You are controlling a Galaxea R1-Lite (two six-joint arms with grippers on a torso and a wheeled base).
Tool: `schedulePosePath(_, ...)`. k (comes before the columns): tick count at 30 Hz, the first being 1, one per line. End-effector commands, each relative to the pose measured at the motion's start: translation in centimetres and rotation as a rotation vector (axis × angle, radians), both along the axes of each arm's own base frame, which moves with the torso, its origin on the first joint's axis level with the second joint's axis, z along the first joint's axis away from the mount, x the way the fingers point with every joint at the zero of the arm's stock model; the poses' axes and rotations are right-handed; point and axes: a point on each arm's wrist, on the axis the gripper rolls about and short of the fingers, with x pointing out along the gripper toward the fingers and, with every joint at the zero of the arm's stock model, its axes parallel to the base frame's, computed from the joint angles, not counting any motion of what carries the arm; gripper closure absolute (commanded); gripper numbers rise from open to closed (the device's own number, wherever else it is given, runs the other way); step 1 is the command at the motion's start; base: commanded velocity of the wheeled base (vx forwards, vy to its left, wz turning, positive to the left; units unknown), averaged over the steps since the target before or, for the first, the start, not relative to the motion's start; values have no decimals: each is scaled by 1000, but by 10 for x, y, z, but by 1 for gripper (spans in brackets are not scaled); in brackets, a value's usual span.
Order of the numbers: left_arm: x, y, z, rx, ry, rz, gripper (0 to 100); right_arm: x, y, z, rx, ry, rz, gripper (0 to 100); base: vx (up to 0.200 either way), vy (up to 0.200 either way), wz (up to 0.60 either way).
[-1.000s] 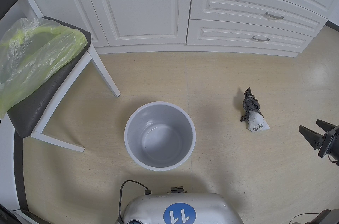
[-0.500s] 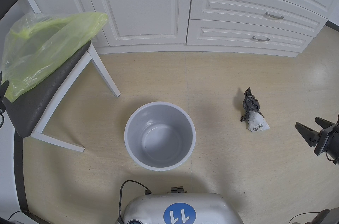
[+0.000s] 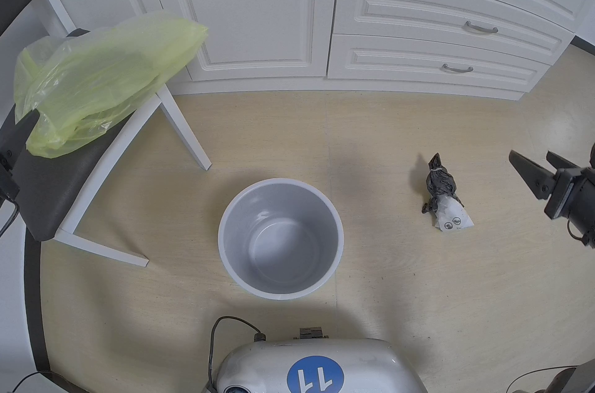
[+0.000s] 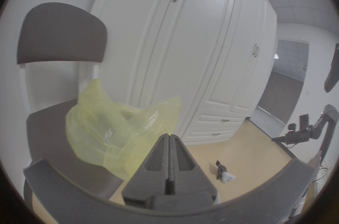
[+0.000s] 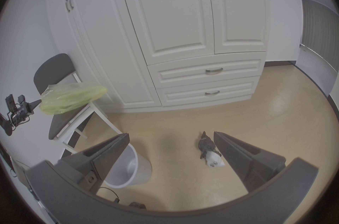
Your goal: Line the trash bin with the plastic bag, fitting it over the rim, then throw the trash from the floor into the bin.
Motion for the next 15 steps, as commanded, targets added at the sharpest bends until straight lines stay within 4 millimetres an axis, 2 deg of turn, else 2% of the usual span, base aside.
schedulePosePath(1, 24, -36, 7, 26, -22, -81, 100, 21, 37, -7, -17, 69, 111, 0, 0, 0, 0)
schedulePosePath(3, 37, -58, -2, 80, 3, -46, 100, 11, 46, -17, -32, 100, 145, 0, 0, 0, 0)
schedulePosePath(7, 56, -102, -8, 110, 48, 87, 100, 6, 61, -15, -50, 87, 153, 0, 0, 0, 0)
schedulePosePath(8, 56, -103, -8, 108, 49, 88, 100, 6, 61, -15, -49, 86, 152, 0, 0, 0, 0)
schedulePosePath(9, 52, -118, -1, 82, 37, 75, 100, 8, 63, -17, -54, 92, 146, 0, 0, 0, 0)
schedulePosePath(11, 45, -125, 5, 62, 17, 37, 100, 11, 66, -20, -52, 94, 145, 0, 0, 0, 0)
schedulePosePath(12, 43, -125, 6, 59, 13, 33, 100, 12, 66, -21, -52, 94, 145, 0, 0, 0, 0)
schedulePosePath(15, 23, -126, 15, 39, -31, -23, 100, 14, 71, -24, -48, 87, 155, 0, 0, 0, 0)
